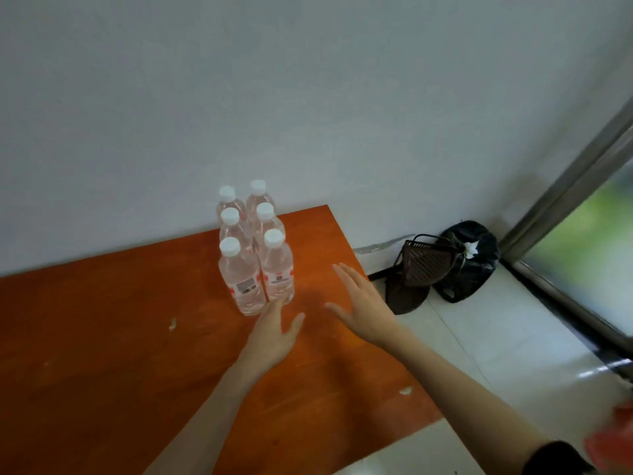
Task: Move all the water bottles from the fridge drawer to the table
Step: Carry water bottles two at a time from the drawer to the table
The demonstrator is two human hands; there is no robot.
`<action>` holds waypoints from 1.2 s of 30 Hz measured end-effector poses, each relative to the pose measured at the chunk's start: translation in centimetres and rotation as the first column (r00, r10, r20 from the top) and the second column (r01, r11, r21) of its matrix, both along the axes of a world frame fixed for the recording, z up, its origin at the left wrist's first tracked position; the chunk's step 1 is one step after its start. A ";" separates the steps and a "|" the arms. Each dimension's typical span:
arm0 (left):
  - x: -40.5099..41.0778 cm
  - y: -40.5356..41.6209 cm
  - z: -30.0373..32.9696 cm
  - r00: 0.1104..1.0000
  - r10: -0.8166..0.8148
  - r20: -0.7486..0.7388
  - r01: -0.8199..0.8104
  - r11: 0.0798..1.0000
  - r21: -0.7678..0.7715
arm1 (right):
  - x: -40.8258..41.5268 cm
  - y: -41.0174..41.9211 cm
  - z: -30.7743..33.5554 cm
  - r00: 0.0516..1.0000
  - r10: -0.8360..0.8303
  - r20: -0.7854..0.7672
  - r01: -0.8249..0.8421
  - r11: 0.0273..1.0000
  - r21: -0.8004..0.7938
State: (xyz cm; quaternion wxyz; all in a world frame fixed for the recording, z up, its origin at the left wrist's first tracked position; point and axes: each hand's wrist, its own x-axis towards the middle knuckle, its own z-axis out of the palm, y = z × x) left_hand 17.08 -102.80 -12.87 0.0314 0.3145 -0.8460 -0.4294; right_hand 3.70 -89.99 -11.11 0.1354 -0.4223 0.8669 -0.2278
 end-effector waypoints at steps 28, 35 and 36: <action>-2.5 61.8 15.3 0.152 -0.988 -0.035 0.534 0.112 -0.838 | 24.0 69.0 14.9 0.181 -0.759 -0.625 0.962 0.269 -0.048; -4.4 77.0 12.1 0.016 -0.999 -0.038 0.592 0.040 -0.805 | 24.6 82.0 12.6 0.072 -0.792 -0.606 0.997 0.066 0.032; -4.9 79.2 11.8 0.005 -0.999 -0.036 0.604 0.032 -0.796 | 24.4 83.8 12.5 0.069 -0.795 -0.603 0.997 0.046 0.054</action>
